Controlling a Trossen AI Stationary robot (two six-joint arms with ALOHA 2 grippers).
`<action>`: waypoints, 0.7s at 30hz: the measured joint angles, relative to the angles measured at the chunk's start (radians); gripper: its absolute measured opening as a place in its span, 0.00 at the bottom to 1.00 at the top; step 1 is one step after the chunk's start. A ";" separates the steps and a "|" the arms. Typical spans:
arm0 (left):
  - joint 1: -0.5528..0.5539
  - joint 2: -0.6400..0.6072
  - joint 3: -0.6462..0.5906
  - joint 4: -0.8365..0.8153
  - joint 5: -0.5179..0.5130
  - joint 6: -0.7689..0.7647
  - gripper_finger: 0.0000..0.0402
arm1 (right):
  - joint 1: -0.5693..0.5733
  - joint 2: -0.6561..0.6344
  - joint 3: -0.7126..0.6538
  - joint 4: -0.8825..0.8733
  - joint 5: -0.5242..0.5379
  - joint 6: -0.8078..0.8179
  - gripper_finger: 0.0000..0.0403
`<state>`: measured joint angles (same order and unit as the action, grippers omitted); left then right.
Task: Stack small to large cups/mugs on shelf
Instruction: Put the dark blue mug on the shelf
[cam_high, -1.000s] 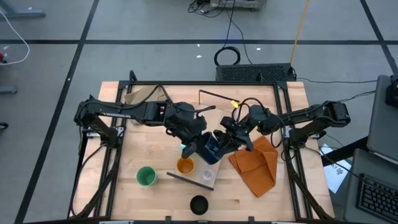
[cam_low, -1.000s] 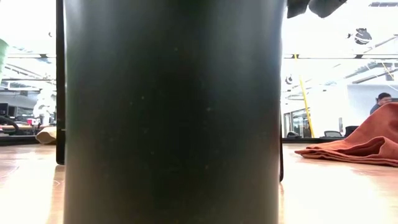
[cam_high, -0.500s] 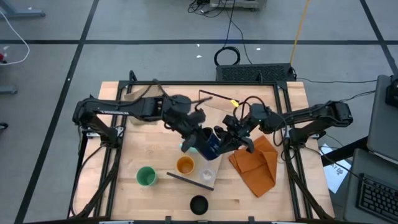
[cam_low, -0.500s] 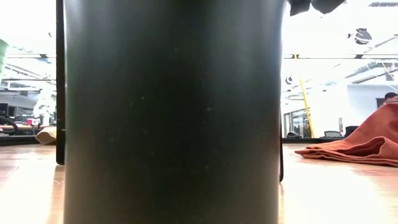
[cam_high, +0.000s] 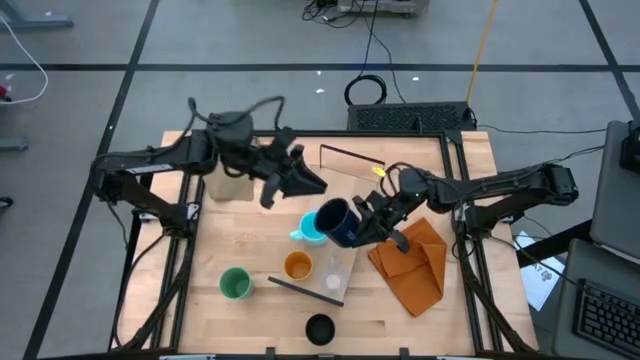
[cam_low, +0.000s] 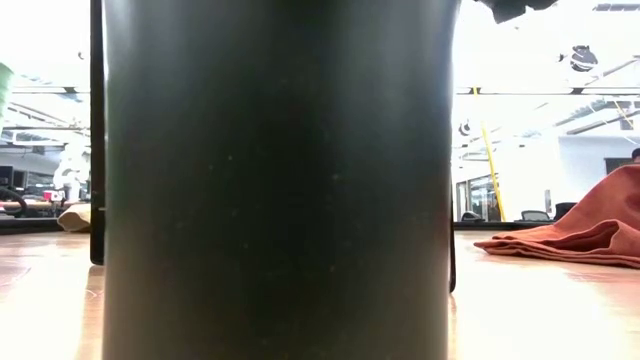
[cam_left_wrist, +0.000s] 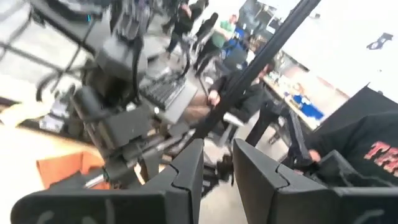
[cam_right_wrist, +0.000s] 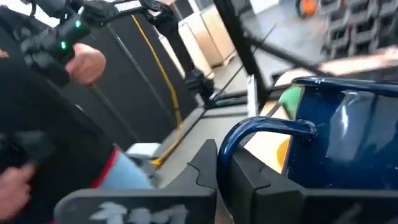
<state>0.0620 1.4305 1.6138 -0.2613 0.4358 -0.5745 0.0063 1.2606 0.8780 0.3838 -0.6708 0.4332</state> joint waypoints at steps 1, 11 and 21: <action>0.006 -0.008 0.001 0.003 -0.001 0.000 0.22 | 0.005 -0.013 0.000 -0.005 0.018 -0.030 0.01; 0.030 -0.083 0.000 0.009 -0.071 -0.029 0.22 | 0.094 -0.086 -0.016 -0.032 0.241 -0.300 0.01; 0.023 -0.123 0.000 0.052 -0.155 -0.109 0.22 | 0.153 -0.207 -0.279 0.266 0.546 -0.365 0.01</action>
<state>0.0851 1.3071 1.6138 -0.2094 0.2808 -0.6834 0.1589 1.0533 0.5987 0.6495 -0.1248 0.0683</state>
